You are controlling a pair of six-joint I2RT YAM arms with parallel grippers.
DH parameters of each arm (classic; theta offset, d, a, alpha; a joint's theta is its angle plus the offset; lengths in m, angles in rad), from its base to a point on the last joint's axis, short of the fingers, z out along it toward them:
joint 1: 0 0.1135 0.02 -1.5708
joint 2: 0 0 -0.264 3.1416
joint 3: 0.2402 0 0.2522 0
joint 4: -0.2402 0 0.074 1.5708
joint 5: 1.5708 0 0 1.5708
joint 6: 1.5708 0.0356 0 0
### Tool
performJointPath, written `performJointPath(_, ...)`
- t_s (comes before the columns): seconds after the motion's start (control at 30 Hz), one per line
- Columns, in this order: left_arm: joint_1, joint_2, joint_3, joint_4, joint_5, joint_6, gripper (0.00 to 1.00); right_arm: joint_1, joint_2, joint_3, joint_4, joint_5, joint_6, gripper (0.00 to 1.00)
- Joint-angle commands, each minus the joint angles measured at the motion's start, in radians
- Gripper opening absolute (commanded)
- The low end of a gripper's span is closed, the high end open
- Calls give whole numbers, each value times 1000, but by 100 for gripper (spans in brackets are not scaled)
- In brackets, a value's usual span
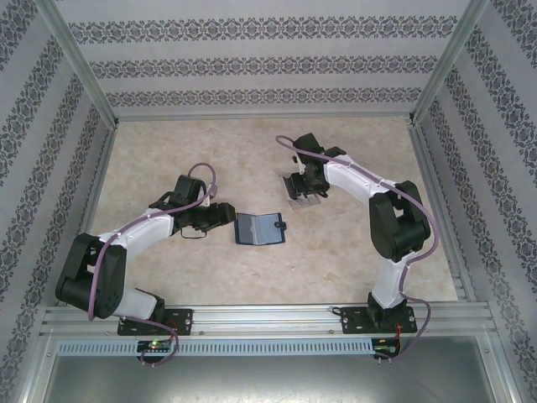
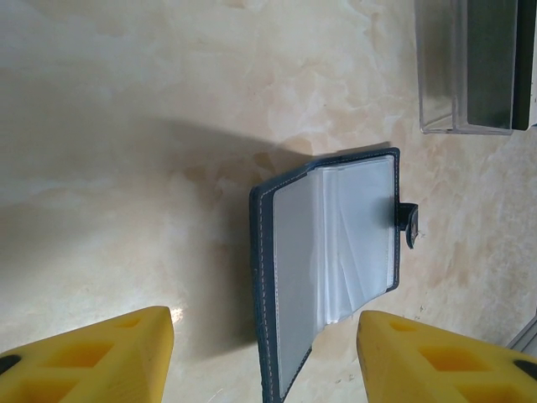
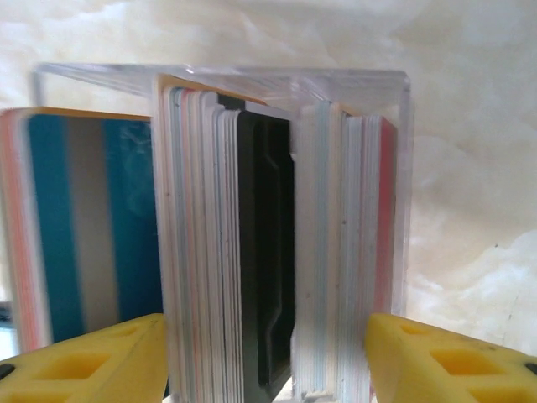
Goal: Put the credit cards into the card holder
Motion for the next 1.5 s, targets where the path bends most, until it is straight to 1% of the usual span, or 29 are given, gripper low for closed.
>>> performJointPath(0.0, 13, -3, 13, -24, 2, -3, 60, -14, 32, -31, -4, 3, -18, 63)
performJointPath(0.13, 13, -22, -5, -19, -21, -3, 61, -11, 47, -14, -13, 43, -19, 63)
performJointPath(0.27, 12, -13, 1, -29, -8, 6, 60, 25, 24, -14, -4, 211, -34, 63)
performJointPath(0.33, 12, -17, -4, -32, -21, 13, 61, 51, 5, -18, 13, 288, -47, 63)
performJointPath(0.4, 13, -16, -12, -16, -31, 11, 60, 77, -19, -31, 34, 352, -69, 62)
performJointPath(0.5, 13, -4, -6, -15, -7, 7, 60, 102, -53, -59, 67, 425, -83, 58)
performJointPath(0.63, 13, -10, -30, 9, -24, 2, 60, 105, -70, -67, 72, 466, -80, 51)
performJointPath(0.7, 13, 0, -22, 6, -11, 0, 60, 104, -72, -72, 71, 480, -77, 48)
performJointPath(0.77, 12, -1, -18, -1, 0, 3, 60, 105, -71, -71, 73, 478, -77, 45)
performJointPath(0.87, 13, -10, -35, 17, -24, 5, 60, 108, -70, -70, 76, 476, -78, 41)
performJointPath(1.03, 12, -4, -37, 18, -7, 1, 60, 117, -66, -70, 76, 477, -91, 32)
performJointPath(1.1, 12, -5, -50, 33, -23, -1, 61, 121, -59, -65, 72, 485, -95, 31)
performJointPath(1.23, 12, 8, -39, 29, 5, -5, 60, 131, -51, -68, 70, 520, -101, 31)
performJointPath(1.3, 13, 5, -48, 35, -10, -2, 60, 137, -48, -63, 71, 534, -108, 31)
performJointPath(1.37, 13, 15, -45, 38, -21, 1, 60, 143, -52, -65, 75, 542, -109, 33)
performJointPath(1.47, 12, 34, -31, 39, 15, -2, 60, 144, -53, -73, 81, 543, -110, 34)
